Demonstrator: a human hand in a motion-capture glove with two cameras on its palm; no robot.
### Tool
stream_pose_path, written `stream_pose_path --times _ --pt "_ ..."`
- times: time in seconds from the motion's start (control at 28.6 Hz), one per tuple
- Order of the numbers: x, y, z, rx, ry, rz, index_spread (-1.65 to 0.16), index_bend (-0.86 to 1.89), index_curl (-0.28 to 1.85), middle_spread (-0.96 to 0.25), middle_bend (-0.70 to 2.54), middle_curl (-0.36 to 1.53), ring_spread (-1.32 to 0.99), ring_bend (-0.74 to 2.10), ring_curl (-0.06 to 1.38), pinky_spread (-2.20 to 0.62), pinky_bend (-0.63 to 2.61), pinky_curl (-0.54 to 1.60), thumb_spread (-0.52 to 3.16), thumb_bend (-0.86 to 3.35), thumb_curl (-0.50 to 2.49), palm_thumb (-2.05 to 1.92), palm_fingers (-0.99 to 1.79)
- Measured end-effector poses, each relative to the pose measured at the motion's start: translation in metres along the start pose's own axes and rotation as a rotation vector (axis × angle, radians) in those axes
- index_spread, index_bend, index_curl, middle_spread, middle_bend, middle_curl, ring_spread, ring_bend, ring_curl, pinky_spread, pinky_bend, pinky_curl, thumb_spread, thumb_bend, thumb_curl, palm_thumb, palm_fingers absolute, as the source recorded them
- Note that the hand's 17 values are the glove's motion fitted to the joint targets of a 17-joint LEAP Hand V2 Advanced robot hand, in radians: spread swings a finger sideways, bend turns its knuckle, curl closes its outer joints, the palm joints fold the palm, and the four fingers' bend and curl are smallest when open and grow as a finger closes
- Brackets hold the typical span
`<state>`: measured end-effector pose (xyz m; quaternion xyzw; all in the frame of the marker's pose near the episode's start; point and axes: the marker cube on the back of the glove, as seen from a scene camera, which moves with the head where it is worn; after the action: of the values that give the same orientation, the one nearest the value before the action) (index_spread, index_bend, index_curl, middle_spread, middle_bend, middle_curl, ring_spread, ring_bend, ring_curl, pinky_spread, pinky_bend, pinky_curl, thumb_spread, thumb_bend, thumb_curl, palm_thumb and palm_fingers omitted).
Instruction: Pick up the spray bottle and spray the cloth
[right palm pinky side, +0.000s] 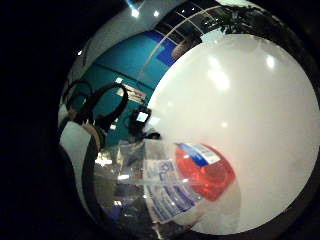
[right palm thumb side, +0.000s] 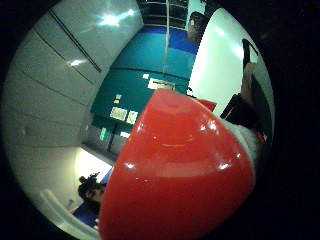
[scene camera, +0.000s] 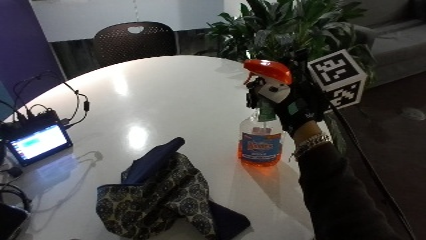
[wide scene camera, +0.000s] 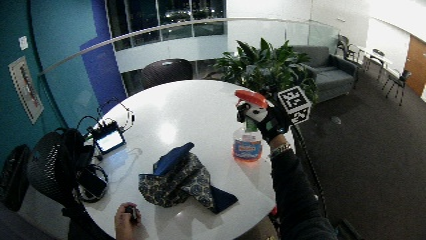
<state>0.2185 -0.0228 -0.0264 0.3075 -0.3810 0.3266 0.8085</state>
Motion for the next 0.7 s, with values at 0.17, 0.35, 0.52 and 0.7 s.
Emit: stream_pose_path --times 0.17,0.35,0.52,0.7 --pt "0.001 0.002 0.003 0.002 0.016 0.010 -0.31 0.24 0.40 -0.25 0.53 0.49 -0.22 0.58 0.44 -0.30 0.36 0.39 0.39 -0.03 0.60 0.98 1.40" --pt "-0.016 0.000 0.000 -0.038 0.063 -0.039 -0.32 0.26 0.43 -0.24 0.55 0.50 -0.23 0.64 0.45 -0.31 0.35 0.39 0.35 -0.03 0.63 0.98 1.42" --pt "-0.048 -0.005 -0.006 -0.059 0.171 -0.093 -0.32 0.28 0.46 -0.24 0.57 0.51 -0.23 0.65 0.46 -0.32 0.37 0.39 0.32 -0.03 0.65 0.95 1.41" --pt "-0.083 -0.008 -0.010 -0.084 0.301 -0.150 -0.32 0.29 0.49 -0.25 0.58 0.51 -0.24 0.66 0.46 -0.32 0.38 0.39 0.31 -0.03 0.67 0.94 1.41"
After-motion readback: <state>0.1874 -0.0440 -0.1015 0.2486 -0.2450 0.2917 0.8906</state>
